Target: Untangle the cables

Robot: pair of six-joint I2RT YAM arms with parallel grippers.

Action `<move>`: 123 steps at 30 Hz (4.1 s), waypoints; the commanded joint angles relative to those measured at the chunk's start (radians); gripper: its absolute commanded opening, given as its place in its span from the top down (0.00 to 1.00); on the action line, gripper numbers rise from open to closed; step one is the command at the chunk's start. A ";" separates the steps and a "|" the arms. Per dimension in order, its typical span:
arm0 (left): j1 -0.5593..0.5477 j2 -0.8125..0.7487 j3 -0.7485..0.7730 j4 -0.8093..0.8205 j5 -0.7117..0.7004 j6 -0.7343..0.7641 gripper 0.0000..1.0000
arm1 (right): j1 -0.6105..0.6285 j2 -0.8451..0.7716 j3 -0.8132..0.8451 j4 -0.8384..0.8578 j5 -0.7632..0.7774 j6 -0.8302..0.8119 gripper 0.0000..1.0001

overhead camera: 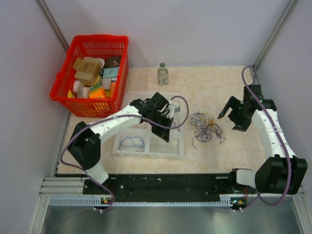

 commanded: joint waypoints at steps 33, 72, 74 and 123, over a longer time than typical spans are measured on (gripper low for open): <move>0.077 0.106 0.303 -0.132 -0.221 -0.066 0.54 | 0.222 0.038 0.028 0.216 -0.282 -0.065 0.12; 0.083 -0.453 -0.139 -0.020 -0.423 -0.190 0.34 | 0.549 0.365 0.066 0.483 -0.400 -0.183 0.91; 0.083 -0.445 -0.142 -0.012 -0.417 -0.192 0.35 | 0.569 0.350 0.083 0.450 -0.396 -0.194 0.96; 0.082 -0.674 -0.280 0.071 -0.494 -0.233 0.36 | 0.884 0.282 0.194 0.270 -0.029 -0.145 0.45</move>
